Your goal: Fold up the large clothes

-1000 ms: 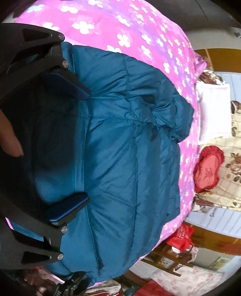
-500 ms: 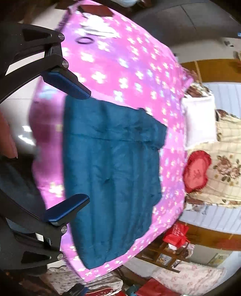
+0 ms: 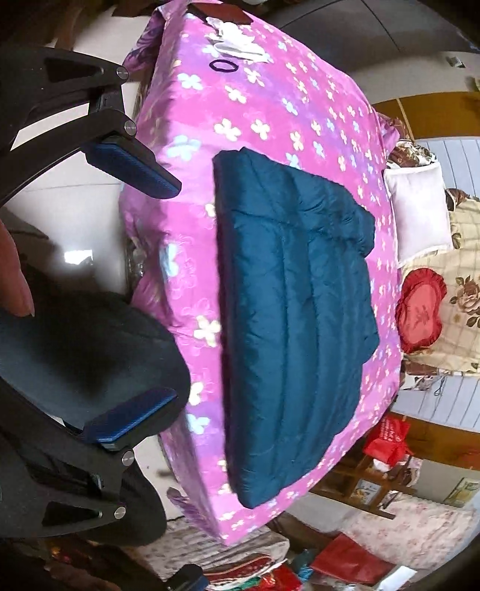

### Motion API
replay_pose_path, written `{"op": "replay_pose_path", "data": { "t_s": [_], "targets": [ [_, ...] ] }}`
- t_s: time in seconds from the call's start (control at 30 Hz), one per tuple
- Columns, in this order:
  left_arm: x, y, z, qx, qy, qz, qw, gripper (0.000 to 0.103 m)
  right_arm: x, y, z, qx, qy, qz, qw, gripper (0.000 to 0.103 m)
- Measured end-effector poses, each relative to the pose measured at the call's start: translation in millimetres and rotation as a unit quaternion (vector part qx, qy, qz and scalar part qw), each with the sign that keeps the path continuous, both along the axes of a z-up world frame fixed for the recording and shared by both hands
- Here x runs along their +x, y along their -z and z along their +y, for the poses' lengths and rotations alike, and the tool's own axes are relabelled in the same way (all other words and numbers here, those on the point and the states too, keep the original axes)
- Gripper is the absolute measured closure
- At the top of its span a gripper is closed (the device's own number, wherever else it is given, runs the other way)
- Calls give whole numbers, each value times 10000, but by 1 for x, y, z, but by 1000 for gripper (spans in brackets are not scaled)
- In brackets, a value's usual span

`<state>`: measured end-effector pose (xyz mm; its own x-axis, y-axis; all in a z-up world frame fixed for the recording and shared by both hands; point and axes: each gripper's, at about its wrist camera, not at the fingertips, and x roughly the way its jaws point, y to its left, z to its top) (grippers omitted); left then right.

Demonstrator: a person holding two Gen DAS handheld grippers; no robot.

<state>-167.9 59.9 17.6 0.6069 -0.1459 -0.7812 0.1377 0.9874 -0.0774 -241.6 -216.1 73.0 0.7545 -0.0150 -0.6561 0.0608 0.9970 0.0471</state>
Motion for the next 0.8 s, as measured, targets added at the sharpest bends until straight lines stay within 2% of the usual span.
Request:
{"op": "replay_pose_path", "data": {
  "t_s": [0.33,0.8],
  "targets": [
    [6,-8,-6,82,-12,-173,9998,1,4,-2,3,6,-28,-62,10000,0],
    [10,-9,-4,93,-50,-154,9998,1,8,-4,9,-43,-97,-101,9999,0]
  ]
}}
